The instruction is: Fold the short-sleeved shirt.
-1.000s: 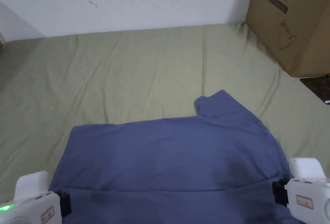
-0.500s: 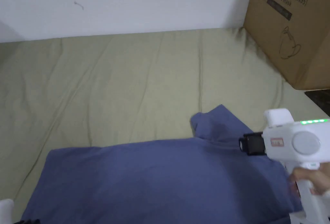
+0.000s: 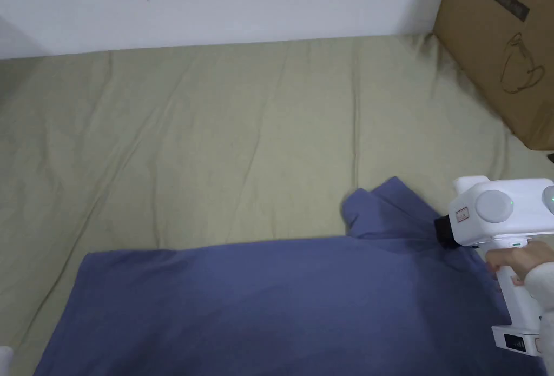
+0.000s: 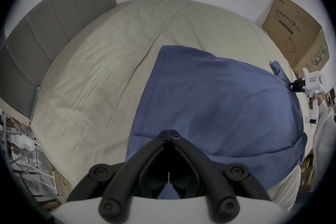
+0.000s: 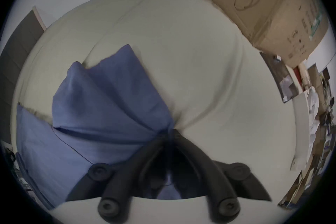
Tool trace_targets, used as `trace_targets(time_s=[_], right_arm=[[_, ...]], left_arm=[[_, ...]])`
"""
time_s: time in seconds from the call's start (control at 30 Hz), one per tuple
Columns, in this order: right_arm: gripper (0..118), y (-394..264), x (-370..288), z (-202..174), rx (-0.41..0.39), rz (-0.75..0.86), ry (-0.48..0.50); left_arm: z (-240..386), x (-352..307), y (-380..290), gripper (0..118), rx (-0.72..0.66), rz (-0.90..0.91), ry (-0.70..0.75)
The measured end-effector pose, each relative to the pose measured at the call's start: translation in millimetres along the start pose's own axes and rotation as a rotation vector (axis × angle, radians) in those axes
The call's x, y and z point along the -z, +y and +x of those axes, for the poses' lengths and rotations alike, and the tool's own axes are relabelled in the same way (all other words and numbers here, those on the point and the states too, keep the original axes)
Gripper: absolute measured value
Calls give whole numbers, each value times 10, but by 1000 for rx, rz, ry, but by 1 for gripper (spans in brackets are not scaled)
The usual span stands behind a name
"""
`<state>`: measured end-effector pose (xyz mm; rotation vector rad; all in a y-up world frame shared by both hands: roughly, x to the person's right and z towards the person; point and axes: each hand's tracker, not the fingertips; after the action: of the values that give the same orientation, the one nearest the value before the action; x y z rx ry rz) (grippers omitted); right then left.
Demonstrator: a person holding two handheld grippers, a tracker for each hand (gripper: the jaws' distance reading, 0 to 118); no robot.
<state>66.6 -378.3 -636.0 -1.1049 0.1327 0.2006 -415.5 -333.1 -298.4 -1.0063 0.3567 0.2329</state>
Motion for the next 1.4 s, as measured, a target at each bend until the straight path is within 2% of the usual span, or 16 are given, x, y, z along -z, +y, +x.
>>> trace_targets(time_s=[0.13,0.23,0.5,0.53,0.6,0.63,0.67,0.8,0.93,1.03,1.1,1.13,1.17,1.4], right_arm=[[0,48,-27,-46,14,-18,-4],[0,75,-132,55,82,9,27],[0,50,-199,71,74,22,46],[0,51,-194,69,73,20,42],[0,49,-179,70,70,18,43],[0,50,-177,72,68,18,42],[0,51,-175,73,67,18,43],[0,56,-151,81,71,19,42],[0,67,-90,65,60,6,34],[0,49,-88,41,55,2,31],[0,43,-87,35,48,1,30],[0,37,-92,32,49,2,28],[0,37,-108,35,52,3,29],[0,8,-515,129,63,48,44]], left_arm=[[18,-11,13,0,3,-1,-7],[27,1,120,0,20,9,-2],[160,191,754,0,74,73,-6],[150,277,865,5,77,96,-8],[121,515,1137,61,68,92,-26],[107,664,1257,86,64,71,-28],[89,852,1379,99,54,30,-34],[58,1412,1643,95,40,-15,38],[-35,1746,1690,88,-42,-119,-16],[-25,1703,1700,48,-47,-97,-8],[74,1606,1691,18,38,-45,43],[101,1597,1688,8,53,-51,35],[122,1586,1683,5,42,-53,25],[24,1256,1669,4,23,-48,-46]])
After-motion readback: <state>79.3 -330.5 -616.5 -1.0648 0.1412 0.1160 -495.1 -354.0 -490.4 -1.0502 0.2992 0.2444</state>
